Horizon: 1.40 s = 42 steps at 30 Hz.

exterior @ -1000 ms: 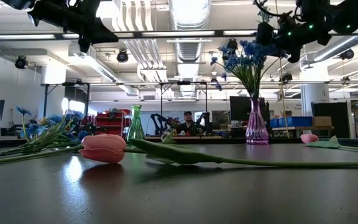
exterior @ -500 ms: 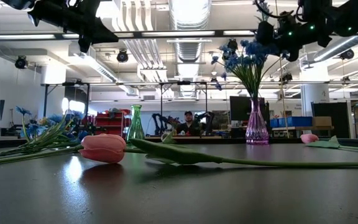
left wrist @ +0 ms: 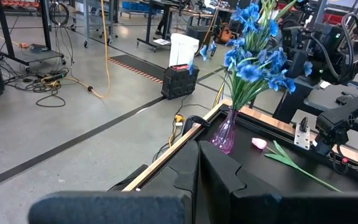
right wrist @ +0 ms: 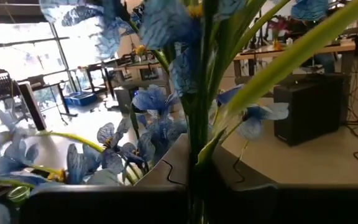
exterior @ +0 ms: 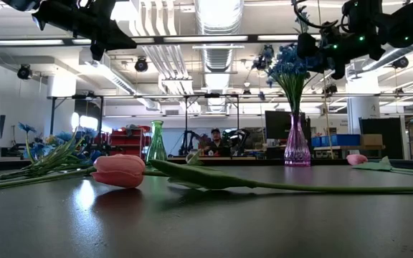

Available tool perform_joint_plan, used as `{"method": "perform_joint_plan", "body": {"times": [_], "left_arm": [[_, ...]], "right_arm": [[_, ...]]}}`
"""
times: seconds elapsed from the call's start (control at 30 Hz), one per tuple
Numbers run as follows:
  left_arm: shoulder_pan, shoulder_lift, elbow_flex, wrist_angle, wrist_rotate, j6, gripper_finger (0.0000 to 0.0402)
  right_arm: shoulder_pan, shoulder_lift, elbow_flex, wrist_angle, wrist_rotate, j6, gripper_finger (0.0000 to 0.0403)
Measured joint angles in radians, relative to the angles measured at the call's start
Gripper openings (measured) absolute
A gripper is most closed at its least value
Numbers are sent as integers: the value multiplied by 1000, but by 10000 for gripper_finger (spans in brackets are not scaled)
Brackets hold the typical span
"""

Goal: Sort flowers into vase by color
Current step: Put the blue flowers into the violet vase

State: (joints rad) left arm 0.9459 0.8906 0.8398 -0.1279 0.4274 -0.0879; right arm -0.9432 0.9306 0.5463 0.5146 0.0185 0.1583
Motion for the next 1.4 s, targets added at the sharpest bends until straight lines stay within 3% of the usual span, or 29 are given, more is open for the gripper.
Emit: {"method": "perform_joint_plan", "body": {"times": [0.47,0.73,0.9,1.1,1.4], "left_arm": [[0,0,0,0,0,0,0],[0,0,0,-1,1,0,0],[0,0,0,-1,1,0,0],[0,0,0,-1,1,0,0],[0,0,0,-6,1,0,0]], "right_arm": [[5,-6,37,-19,-1,18,132],[10,-39,102,-163,-3,18,161],[21,-57,160,-272,-1,-15,131],[39,-46,170,-306,13,-66,22],[45,8,169,-347,37,-80,11]]}}
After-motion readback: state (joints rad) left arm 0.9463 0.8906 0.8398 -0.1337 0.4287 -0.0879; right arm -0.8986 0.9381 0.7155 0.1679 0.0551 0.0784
